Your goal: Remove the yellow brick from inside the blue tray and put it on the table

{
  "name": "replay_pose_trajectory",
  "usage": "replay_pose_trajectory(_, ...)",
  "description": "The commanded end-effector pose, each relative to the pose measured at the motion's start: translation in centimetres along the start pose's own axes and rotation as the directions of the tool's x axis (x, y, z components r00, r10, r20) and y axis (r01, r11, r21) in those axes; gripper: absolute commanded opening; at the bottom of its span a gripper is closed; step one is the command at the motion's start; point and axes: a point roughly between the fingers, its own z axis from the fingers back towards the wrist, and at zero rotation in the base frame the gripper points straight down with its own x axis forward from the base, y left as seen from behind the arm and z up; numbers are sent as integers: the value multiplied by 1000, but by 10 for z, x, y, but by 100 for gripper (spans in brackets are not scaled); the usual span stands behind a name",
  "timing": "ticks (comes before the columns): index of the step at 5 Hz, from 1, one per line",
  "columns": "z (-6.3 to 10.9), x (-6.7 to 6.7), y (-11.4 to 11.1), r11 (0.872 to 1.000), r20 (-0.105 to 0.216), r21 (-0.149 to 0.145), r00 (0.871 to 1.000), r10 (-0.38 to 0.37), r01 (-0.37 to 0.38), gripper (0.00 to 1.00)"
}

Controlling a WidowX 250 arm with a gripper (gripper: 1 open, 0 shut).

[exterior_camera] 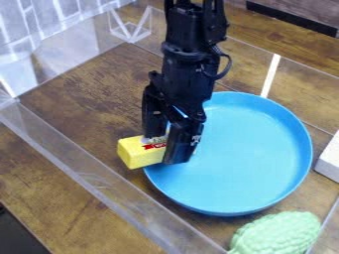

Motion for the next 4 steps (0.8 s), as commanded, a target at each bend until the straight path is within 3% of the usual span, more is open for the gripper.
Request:
replay_pose_trajectory(1, -22, -16, 1, 1000, -53, -28, 999, 0, -1, 100)
replay_pose_trajectory(2, -28, -17, 2, 999, -55, -32, 998, -3, 1, 100)
replay_pose_trajectory(3, -28, -12, 6, 999, -52, -33, 999, -5, 3, 0)
replay_pose_trajectory(4, -28, -10, 7, 999, -46, -34, 999, -7, 6, 0)
